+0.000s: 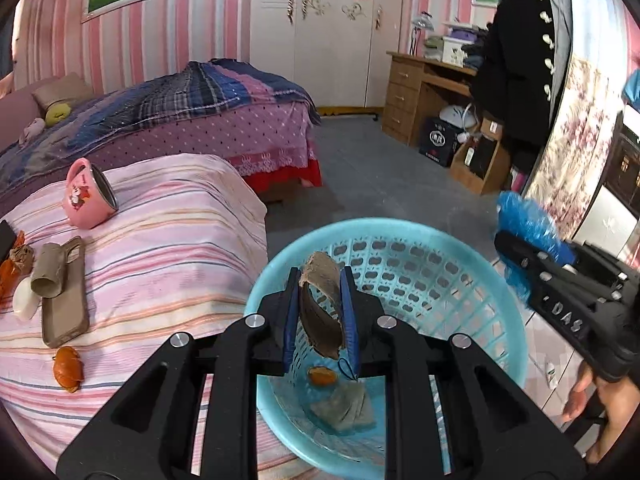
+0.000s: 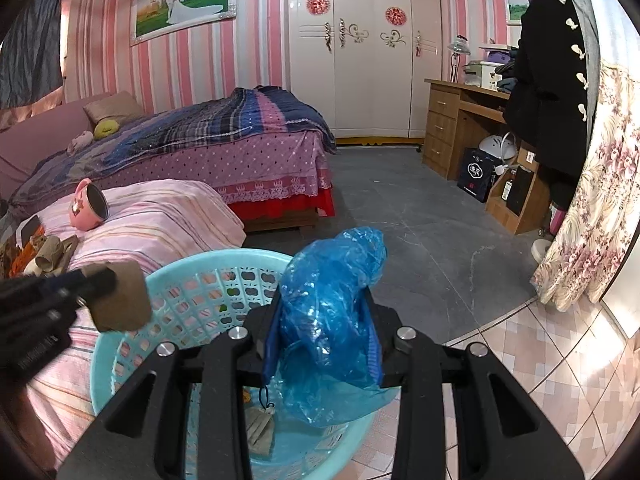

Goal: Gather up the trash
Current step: 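Carry the cardboard roll to the basket with the left tool while the right holds the bag, then open both tools to drop the cardboard roll and blue bag into the basket, then move both open tools back over the bed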

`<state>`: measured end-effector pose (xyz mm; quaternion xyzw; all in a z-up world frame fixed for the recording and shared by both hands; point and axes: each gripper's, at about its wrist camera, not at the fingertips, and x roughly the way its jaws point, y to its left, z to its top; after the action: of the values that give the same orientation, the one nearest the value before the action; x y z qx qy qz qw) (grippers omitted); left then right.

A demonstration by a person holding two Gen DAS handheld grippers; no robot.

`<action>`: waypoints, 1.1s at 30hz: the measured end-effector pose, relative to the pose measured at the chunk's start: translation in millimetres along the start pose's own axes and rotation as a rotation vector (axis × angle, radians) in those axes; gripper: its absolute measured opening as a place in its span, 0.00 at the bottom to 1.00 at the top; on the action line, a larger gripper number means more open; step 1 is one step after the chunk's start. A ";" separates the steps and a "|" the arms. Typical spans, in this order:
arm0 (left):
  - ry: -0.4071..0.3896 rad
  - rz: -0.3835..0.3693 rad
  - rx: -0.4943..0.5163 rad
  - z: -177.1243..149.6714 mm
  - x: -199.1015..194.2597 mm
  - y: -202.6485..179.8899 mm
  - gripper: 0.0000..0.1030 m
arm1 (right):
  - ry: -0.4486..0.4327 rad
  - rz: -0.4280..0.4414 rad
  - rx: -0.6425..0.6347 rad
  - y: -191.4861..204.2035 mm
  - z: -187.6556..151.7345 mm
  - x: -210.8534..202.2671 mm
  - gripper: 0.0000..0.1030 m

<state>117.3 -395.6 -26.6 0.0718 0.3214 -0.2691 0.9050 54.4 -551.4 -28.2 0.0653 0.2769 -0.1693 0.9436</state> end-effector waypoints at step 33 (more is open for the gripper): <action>-0.071 0.330 -0.132 -20.8 -83.7 180.4 0.95 | 0.050 0.016 -0.066 78.6 6.8 16.8 0.89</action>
<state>147.9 -199.9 1.3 0.0545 0.2901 -0.0975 0.9505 99.0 -484.2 -29.4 0.0405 0.3052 -0.1507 0.9394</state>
